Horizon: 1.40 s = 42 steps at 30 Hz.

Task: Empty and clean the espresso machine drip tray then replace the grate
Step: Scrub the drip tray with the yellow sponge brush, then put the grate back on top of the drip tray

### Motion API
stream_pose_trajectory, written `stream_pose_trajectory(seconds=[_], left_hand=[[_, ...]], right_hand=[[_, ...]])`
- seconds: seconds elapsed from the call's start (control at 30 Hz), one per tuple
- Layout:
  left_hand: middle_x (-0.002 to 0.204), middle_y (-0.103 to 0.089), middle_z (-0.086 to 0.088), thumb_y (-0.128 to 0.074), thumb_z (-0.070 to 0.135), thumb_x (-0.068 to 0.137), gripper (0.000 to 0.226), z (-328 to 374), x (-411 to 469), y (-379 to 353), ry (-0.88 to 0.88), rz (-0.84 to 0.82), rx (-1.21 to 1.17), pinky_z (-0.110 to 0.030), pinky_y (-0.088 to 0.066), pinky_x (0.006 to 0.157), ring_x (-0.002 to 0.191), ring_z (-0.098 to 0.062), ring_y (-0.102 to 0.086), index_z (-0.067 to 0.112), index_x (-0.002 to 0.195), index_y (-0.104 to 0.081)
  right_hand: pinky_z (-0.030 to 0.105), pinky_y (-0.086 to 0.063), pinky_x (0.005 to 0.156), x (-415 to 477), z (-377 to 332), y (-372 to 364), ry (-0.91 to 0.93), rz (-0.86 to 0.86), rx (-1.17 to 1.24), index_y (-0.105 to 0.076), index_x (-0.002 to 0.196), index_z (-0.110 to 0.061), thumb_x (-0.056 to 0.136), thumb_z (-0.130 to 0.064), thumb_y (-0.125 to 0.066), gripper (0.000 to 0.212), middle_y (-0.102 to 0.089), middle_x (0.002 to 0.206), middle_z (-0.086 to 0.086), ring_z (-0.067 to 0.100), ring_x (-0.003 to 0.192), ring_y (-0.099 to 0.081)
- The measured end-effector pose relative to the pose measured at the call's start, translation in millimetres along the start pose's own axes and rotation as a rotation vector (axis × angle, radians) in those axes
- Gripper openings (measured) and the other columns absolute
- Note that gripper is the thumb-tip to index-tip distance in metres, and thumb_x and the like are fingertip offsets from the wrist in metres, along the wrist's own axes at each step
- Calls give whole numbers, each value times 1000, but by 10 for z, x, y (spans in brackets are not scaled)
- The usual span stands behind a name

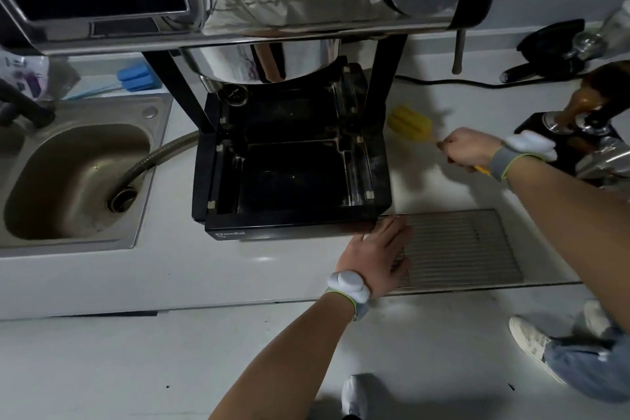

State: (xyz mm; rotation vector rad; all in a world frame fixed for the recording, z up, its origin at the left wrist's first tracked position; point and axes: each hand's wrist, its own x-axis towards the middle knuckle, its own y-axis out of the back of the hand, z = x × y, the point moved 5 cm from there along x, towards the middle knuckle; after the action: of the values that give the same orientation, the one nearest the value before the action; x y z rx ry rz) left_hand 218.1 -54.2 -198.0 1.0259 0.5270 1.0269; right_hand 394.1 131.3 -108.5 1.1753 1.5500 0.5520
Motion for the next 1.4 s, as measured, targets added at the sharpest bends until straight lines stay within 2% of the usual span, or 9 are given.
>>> stream_pose_trajectory(seconds=[0.1,0.23,0.33,0.5,0.7,0.97,1.17,1.27,1.4], left_hand=[[158,-30,8,-47,43,91,58,-16,4,-12,-5,1,-10,-35,-40,93,147,-10,-22,24,145,-42],[158,-29,10,-45,45,91,57,-28,3,-26,-2,11,-27,-35,-40,90,147,-8,-21,27,145,-39],[159,-28,9,-44,45,92,57,-37,16,-48,4,0,-14,-36,-41,91,148,-8,-18,27,146,-39],[163,-15,10,-40,44,96,57,-48,17,-66,-25,-28,25,-36,-39,96,150,-7,-9,26,149,-35],[164,-10,7,-29,50,100,61,-47,6,-114,-26,-106,119,-38,-32,108,151,-9,-4,23,155,-24],[165,2,10,-26,66,90,78,128,177,17,106,-274,6,-55,-16,113,151,-11,3,27,156,-12],[161,-19,-9,-42,49,94,69,586,455,234,116,-300,171,-53,-22,110,147,-25,-17,11,149,-30],[151,-31,-11,-47,44,91,58,670,502,194,261,-352,238,-48,-28,105,141,-26,-26,9,138,-42],[164,1,-14,-53,48,90,86,687,327,-25,320,-416,182,-50,-12,118,151,-29,1,5,154,-14]], right_hand=[[24,-39,54,103,-33,-158,-28,22,-29,-60,93,4,95,-9,-43,21,-60,87,29,29,75,-56],[40,-48,91,130,-76,-279,-10,160,-156,-53,129,2,93,-6,-49,37,-58,125,31,43,115,-57],[46,-50,92,130,-37,-315,-8,210,-209,-49,135,0,93,-10,-52,43,-55,125,32,46,113,-57],[40,-50,81,-8,30,-255,-4,97,-237,-53,125,-1,89,-14,-56,38,-56,123,28,44,107,-58],[35,-44,103,-371,37,-34,45,5,-306,-49,141,-11,91,-22,-55,51,-51,143,16,35,129,-50],[26,-42,99,-905,51,303,105,-71,-295,-59,134,-11,92,-25,-61,44,-60,135,7,24,122,-56],[30,-49,90,-1121,193,243,111,-75,-355,-66,121,-2,91,-41,-58,50,-69,114,12,30,107,-64],[36,-45,102,-1188,337,23,104,-87,-375,-58,130,-1,91,-53,-54,65,-62,131,14,33,122,-57],[37,-45,99,-1280,560,-446,175,-123,-407,-54,126,-2,89,-64,-48,72,-56,134,15,32,119,-55]])
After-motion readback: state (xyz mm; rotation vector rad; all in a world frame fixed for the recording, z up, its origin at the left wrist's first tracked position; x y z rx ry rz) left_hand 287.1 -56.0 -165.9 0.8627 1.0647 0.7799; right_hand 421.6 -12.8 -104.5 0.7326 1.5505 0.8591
